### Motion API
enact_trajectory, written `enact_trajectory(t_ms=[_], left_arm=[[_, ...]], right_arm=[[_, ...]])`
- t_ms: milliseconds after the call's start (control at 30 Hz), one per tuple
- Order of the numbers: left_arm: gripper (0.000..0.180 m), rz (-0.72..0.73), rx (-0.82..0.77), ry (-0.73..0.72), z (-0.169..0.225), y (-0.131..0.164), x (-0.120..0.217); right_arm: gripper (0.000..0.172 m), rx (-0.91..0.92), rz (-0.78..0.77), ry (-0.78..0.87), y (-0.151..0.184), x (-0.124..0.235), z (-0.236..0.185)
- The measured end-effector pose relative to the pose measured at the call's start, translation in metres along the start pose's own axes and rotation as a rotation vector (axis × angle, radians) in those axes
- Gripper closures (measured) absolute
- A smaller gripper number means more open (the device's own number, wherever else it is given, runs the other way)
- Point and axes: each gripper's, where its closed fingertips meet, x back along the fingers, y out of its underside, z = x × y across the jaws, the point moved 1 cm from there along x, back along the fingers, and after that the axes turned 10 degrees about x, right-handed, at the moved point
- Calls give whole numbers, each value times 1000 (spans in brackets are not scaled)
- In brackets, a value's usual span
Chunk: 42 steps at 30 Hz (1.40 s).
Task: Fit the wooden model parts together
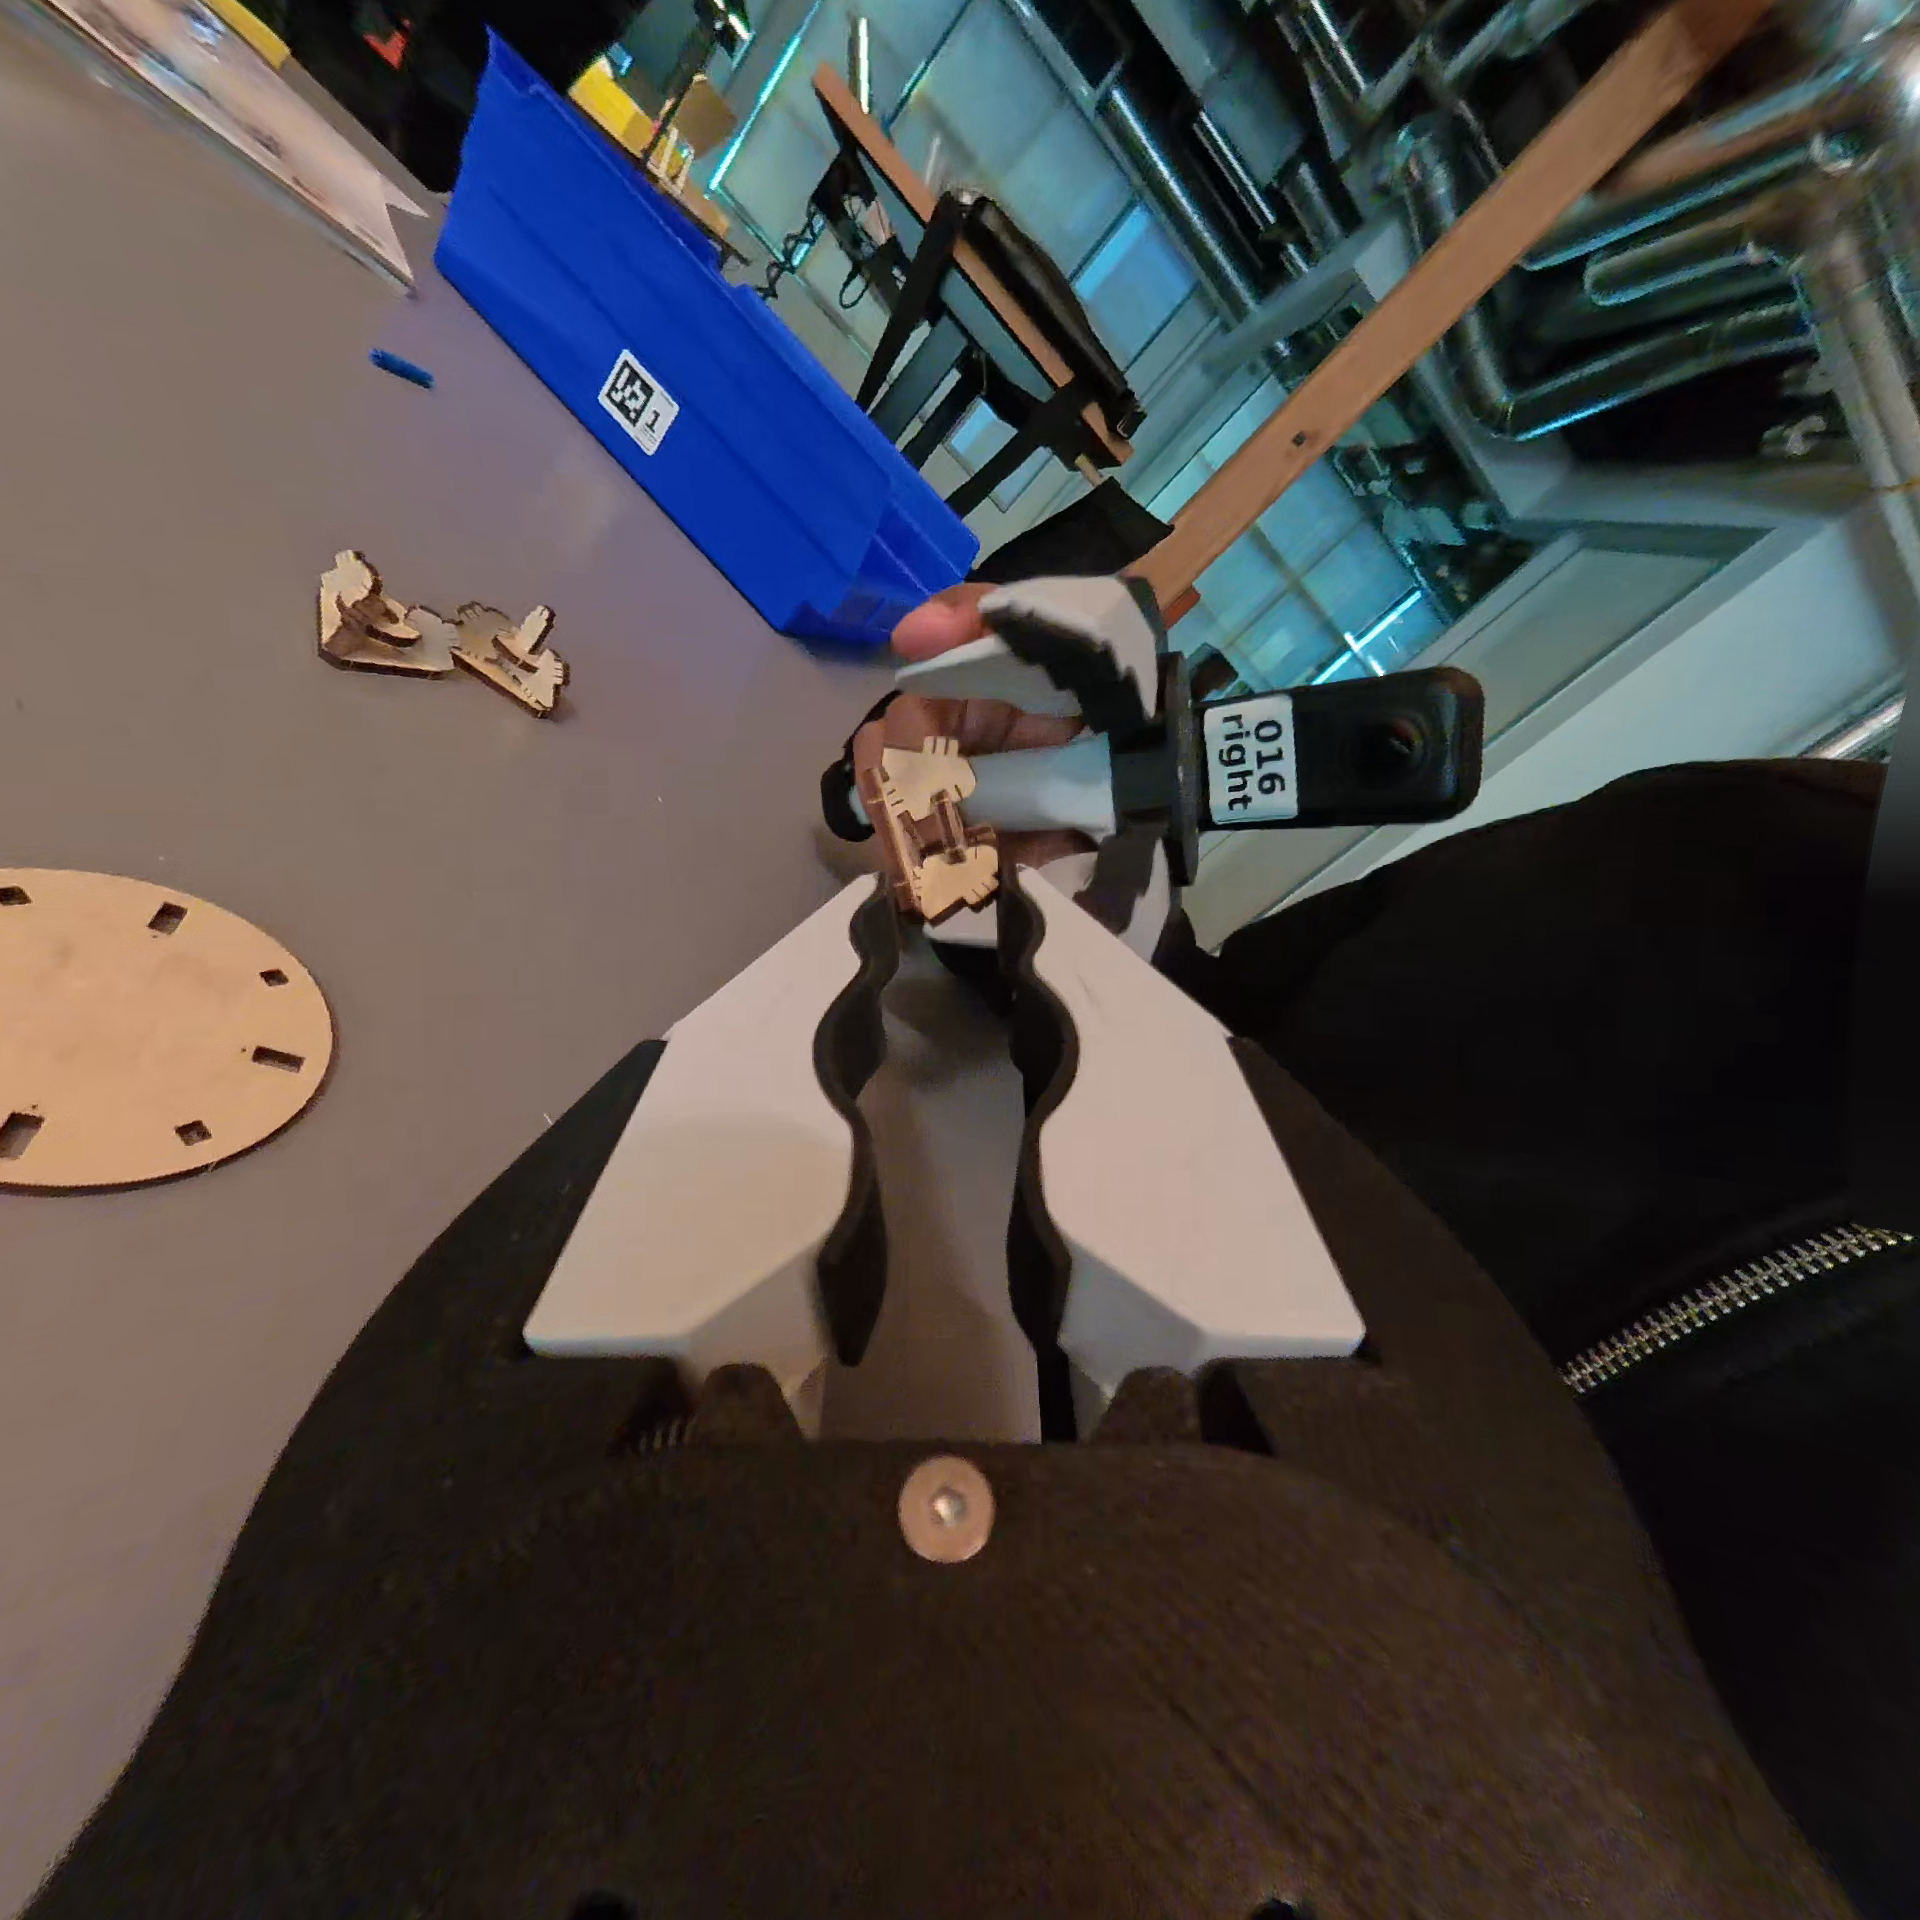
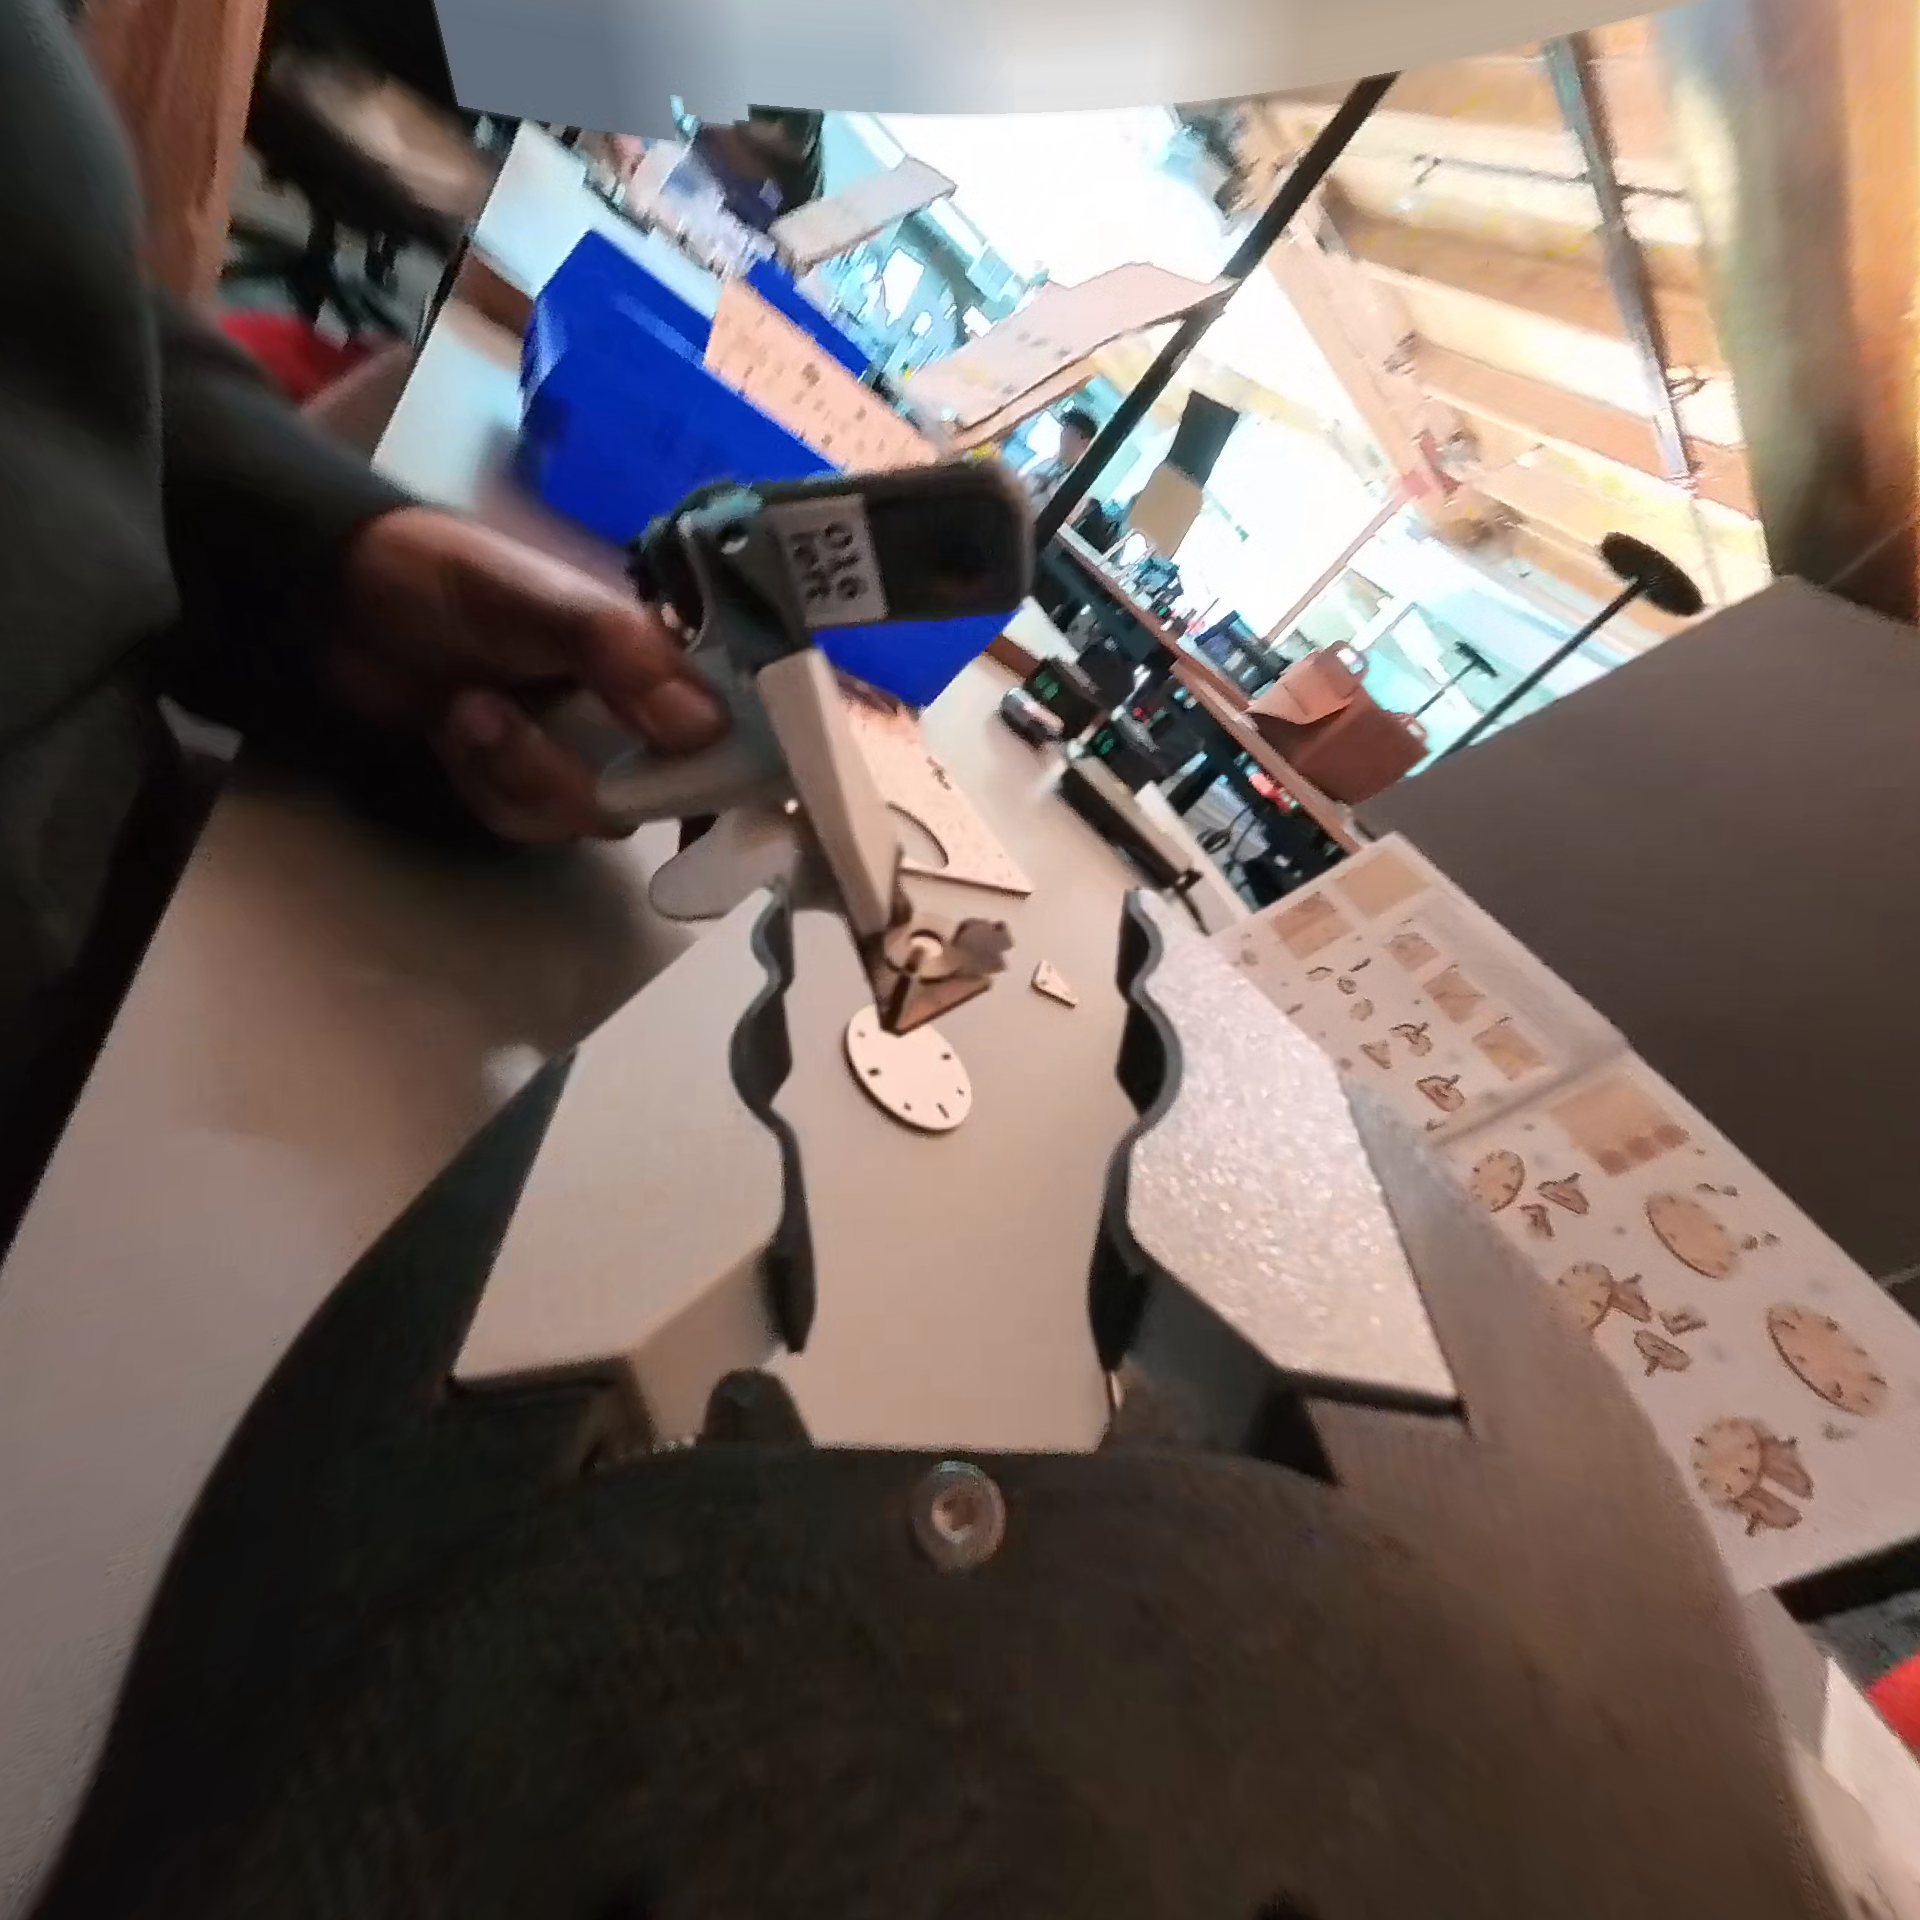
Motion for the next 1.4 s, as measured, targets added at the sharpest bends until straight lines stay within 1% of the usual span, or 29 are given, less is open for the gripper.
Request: enact_trajectory(t_ms=[100, 367, 500, 633, 800, 1100, 1400], left_arm=[[163, 5, 12, 0, -1, -1, 1], [163, -23, 2, -23, -3, 3, -3], [163, -22, 9, -22, -4, 2, -3], [163, -30, 1, -25, -3, 3, -3], [163, -31, 7, -26, -4, 3, -3], [163, -26, 35, -34, -8, 2, -3], [163, -29, 66, -35, -11, 2, -3]], right_arm=[[113, 22, -20, -32, 5, -7, -8], [139, -34, -24, -47, 9, -8, -7], [139, -66, -19, -52, 10, -8, -7], [135, -108, -24, -68, 14, -9, -8], [139, -116, -32, -71, 16, -9, -8], [145, -23, -79, -37, 21, -9, -8], [145, -21, -119, -56, 25, -10, -9]])
